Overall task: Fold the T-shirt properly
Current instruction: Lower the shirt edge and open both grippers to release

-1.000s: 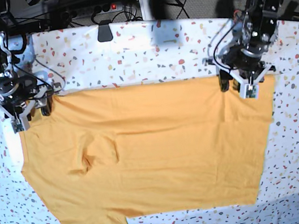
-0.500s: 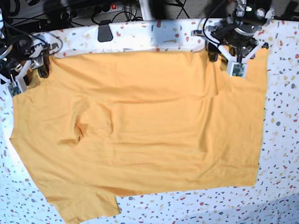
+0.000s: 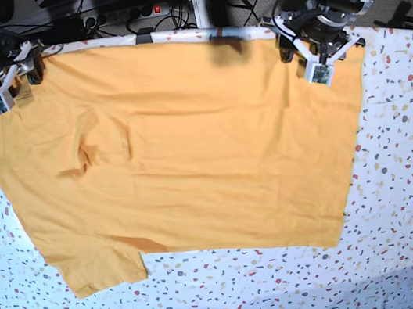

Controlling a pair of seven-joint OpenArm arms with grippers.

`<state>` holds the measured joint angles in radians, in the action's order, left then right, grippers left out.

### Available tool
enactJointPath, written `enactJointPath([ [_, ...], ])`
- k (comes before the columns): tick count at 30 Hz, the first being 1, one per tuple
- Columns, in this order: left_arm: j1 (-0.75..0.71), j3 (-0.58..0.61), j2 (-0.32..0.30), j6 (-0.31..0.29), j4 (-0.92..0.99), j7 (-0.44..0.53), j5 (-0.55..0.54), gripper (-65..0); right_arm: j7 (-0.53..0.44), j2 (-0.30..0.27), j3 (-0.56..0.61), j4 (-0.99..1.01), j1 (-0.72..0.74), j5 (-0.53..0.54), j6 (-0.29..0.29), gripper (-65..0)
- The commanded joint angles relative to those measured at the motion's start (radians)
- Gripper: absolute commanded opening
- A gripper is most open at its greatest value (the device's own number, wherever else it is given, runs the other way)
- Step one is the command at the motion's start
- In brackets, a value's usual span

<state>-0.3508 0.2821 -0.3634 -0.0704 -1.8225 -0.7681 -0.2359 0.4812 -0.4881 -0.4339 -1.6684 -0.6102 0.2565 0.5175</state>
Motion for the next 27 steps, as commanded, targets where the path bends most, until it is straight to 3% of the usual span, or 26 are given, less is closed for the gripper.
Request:
enactJointPath([
  [1, -0.010, 0.003, -0.006, -0.005, -0.004, -0.047, -0.015, -38.7, 0.002, -0.032, -0.016, -0.010, -0.005, -0.016, 0.002, -29.4],
  [7, -0.011, 0.003, -0.006, -0.005, -0.004, -0.074, -0.015, -38.7, -0.003, -0.077, -0.018, -0.010, -0.003, -0.016, -0.002, -29.4],
  [22, -0.012, 0.003, -0.006, -0.005, -0.072, -0.091, -0.015, -38.7, -0.032, -0.077, -0.018, -0.010, 0.047, -0.016, -0.002, -29.4],
  [27, -0.009, 0.001, -0.005, -0.005, -0.118, -0.017, 0.045, -38.7, -0.024, -0.077, -0.018, -0.010, 0.106, -0.008, 0.000, -29.4],
])
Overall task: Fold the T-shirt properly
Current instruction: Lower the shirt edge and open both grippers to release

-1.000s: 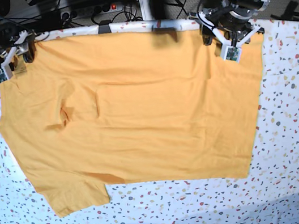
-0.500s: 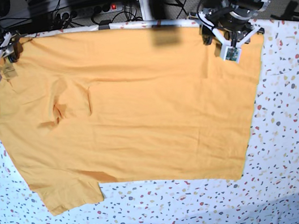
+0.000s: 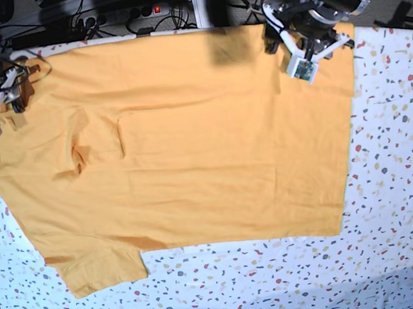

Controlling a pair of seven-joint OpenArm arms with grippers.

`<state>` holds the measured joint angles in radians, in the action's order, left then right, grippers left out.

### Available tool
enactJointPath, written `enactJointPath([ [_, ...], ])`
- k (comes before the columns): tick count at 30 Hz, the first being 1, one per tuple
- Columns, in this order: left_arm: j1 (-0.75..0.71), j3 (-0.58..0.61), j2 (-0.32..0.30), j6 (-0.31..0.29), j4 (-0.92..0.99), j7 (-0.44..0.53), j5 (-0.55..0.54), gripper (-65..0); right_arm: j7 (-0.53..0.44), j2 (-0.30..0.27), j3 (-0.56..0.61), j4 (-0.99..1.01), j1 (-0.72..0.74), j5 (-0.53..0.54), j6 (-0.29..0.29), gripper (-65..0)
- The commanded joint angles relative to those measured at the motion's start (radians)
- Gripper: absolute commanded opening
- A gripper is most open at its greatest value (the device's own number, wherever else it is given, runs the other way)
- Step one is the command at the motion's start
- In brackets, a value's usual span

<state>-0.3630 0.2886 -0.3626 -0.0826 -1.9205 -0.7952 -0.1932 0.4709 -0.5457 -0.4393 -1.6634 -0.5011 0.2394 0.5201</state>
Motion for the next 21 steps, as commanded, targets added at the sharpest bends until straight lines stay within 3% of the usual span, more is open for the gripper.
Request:
enactJointPath([
  [1, 0.003, -0.006, -0.006, 0.007, -0.019, 0.027, 0.029, -38.6, -0.013, -0.019, -0.013, -0.015, 0.003, 0.008, -0.003, -29.4],
  [5, 0.006, -0.006, -0.006, 0.008, -0.019, 0.041, 0.101, -38.6, 0.017, -0.019, -0.013, -0.015, 0.002, 0.008, 0.001, -29.4],
  [16, 0.016, -0.006, -0.006, 0.008, -0.019, 0.048, 0.098, -38.6, 0.086, -0.019, -0.013, -0.015, -0.012, 0.000, -0.001, -29.4],
  [21, 0.016, -0.006, -0.006, 0.008, -0.019, 0.049, 0.098, -38.6, 0.176, -0.019, -0.013, -0.015, -0.012, 0.000, -0.005, -29.4],
])
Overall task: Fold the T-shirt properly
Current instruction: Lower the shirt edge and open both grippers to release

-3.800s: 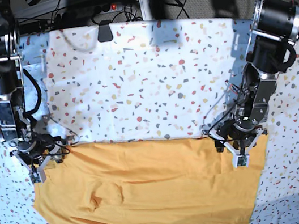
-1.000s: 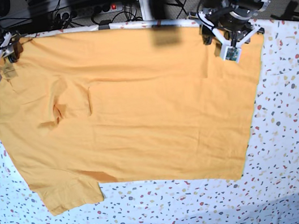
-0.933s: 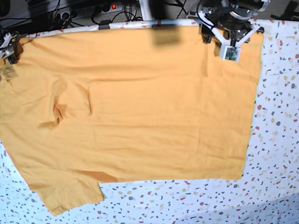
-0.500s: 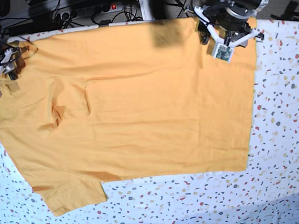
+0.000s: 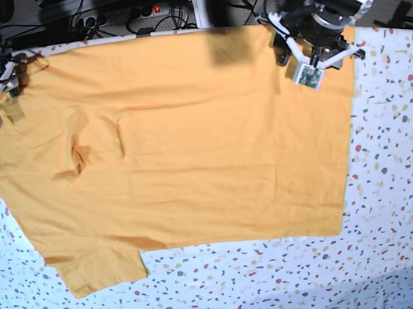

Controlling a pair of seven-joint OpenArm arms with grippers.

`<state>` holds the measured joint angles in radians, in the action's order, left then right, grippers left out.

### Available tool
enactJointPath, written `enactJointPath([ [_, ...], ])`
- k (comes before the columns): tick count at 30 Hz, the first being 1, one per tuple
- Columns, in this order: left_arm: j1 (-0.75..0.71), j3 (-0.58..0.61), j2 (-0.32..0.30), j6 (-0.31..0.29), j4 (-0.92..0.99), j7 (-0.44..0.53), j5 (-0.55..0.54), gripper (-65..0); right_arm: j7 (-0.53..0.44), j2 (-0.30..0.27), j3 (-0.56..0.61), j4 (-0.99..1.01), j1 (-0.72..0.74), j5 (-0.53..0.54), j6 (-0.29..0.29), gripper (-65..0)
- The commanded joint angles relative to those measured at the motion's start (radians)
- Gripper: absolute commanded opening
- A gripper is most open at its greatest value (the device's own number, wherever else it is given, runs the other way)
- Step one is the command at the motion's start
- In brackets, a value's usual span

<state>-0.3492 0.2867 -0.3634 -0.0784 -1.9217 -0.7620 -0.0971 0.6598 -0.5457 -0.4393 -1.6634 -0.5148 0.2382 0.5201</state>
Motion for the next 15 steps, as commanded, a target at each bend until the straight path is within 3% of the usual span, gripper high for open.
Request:
enactJointPath([
  [1, 0.003, -0.005, -0.005, 0.004, -0.018, 0.016, 0.003, -38.6, 0.013, -0.019, -0.013, -0.015, 0.002, 0.002, -0.005, -29.4],
  [9, 0.003, -0.005, -0.005, 0.004, -0.018, 0.023, 0.003, -38.6, 0.148, -0.019, -0.013, -0.015, 0.002, 0.001, -0.005, -29.4],
  [15, 0.003, -0.005, -0.005, 0.004, -0.018, 0.027, 0.003, -38.6, 0.124, -0.020, -0.013, -0.015, 0.003, 0.002, -0.035, -29.4],
])
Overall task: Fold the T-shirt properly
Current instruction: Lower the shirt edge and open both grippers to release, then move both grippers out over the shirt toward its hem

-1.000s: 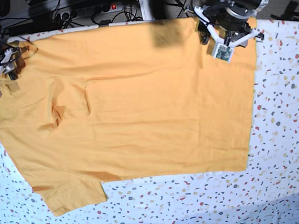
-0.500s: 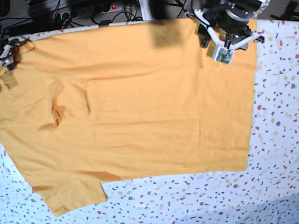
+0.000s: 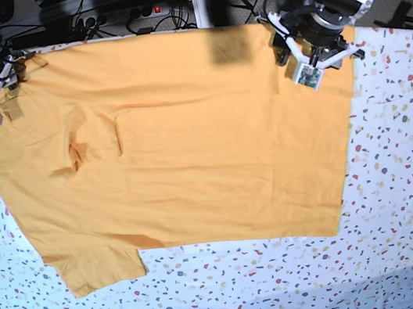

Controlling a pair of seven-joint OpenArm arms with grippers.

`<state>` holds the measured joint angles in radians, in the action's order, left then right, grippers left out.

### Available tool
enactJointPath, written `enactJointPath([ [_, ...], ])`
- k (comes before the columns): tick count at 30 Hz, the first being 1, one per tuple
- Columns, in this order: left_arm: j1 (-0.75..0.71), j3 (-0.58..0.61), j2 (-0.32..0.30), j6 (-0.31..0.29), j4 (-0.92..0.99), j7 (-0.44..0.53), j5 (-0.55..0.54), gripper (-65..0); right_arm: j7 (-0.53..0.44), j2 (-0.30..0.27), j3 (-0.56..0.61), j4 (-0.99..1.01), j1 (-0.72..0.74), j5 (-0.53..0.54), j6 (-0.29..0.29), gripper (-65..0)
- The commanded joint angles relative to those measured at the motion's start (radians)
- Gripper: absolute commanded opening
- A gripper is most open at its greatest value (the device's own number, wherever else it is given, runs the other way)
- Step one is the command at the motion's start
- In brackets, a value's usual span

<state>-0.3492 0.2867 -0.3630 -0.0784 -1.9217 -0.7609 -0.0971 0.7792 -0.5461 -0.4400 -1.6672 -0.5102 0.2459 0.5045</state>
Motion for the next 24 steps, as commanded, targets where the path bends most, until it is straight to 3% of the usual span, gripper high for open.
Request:
enactJointPath([
  [1, 0.003, -0.005, -0.006, 0.004, -0.018, 0.033, 0.003, -38.6, -0.016, -0.019, -0.013, -0.011, -0.002, -0.006, -0.020, -29.4],
  [7, 0.006, -0.005, -0.006, 0.003, -0.018, 0.191, 0.004, -38.6, -0.051, -0.019, -0.013, -0.015, 0.030, -0.006, -0.019, -29.4],
  [14, 0.092, -0.005, -0.006, 0.004, -0.018, 0.183, 0.098, -38.6, -0.053, -0.019, -0.012, -0.073, 0.108, -0.005, -0.019, -29.4],
  [18, 0.184, -0.005, -0.006, 0.004, -0.018, 0.187, 0.097, -38.6, -0.060, -0.019, -0.012, -0.110, 0.159, 0.002, -0.018, -29.4],
  [24, 0.344, -0.005, -0.006, 0.006, -0.018, 0.195, 0.097, -38.6, -0.229, -0.016, -0.012, -0.116, 0.232, 0.026, -0.018, -29.4],
])
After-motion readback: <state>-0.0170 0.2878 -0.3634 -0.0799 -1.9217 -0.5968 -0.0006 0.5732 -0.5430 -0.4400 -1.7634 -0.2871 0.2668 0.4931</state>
